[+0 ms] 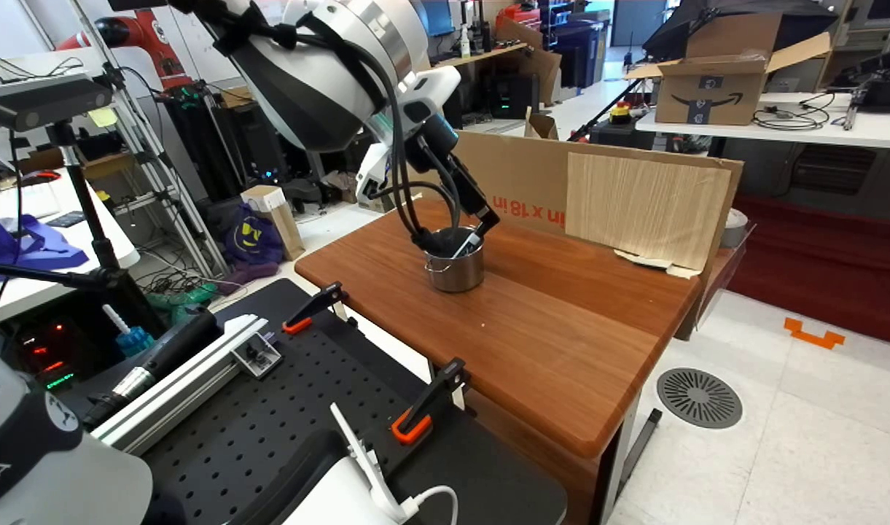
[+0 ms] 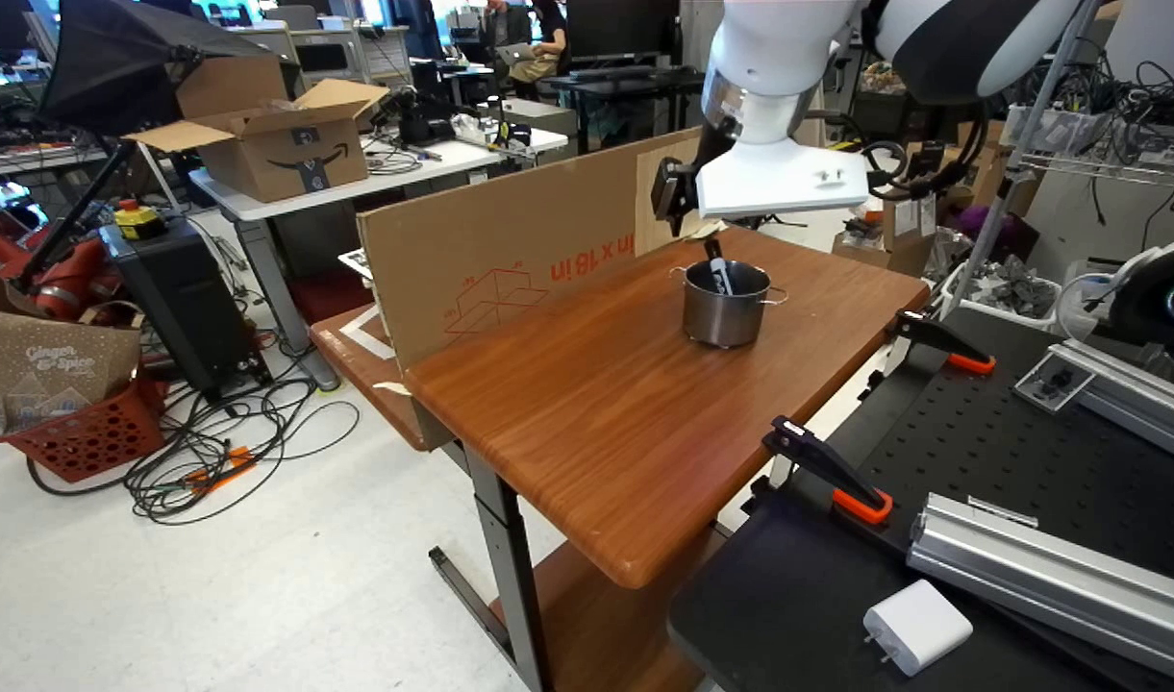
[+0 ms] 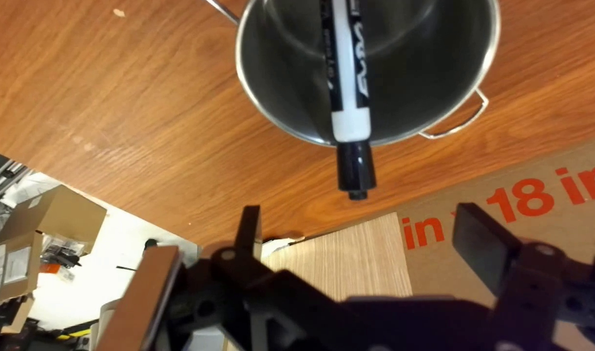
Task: Put the marker in the pot
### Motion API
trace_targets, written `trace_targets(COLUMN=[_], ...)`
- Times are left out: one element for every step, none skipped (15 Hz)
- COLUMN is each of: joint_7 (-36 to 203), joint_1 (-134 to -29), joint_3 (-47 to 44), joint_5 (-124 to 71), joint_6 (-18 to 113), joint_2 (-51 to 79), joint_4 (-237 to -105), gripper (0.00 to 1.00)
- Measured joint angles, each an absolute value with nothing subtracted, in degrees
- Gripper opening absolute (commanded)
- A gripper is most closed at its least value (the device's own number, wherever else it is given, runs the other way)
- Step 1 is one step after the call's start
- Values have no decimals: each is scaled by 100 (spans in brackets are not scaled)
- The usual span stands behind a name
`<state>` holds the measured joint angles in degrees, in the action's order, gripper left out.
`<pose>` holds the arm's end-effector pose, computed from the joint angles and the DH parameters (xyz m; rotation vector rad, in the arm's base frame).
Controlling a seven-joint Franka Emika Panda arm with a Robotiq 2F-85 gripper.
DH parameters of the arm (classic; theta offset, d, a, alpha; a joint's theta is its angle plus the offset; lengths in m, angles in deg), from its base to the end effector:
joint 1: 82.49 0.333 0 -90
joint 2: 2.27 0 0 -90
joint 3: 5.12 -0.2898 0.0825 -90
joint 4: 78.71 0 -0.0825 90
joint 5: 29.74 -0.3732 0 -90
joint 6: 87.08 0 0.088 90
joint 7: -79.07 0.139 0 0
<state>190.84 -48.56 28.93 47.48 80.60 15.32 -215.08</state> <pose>0.4911 0.0374 0.1692 2.6947 -0.8299 0.8013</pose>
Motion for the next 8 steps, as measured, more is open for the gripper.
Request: trace_targets(joint_7=[19065,19034,18976,18921,18881,18867,18866,18865], joint_1=[-4853,-4846,-4833,-4823,-4824,-4824,-4823,-4823], joint_3=[2893,2893,2893,2893,2895,2898,2897,2897], joint_5=[4751,4761,4763,4763,4763,4763,4763,4763], joint_6=[8061,8061,8060,8054,8050,8049,8049,8049], joint_2=[1414,1265,1091,915,799,748,738,738], joint_4=[-21545,-21607,-21695,-21799,-21883,-21929,-21950,-21955], gripper=[100,100,100,100,100,100,100,100])
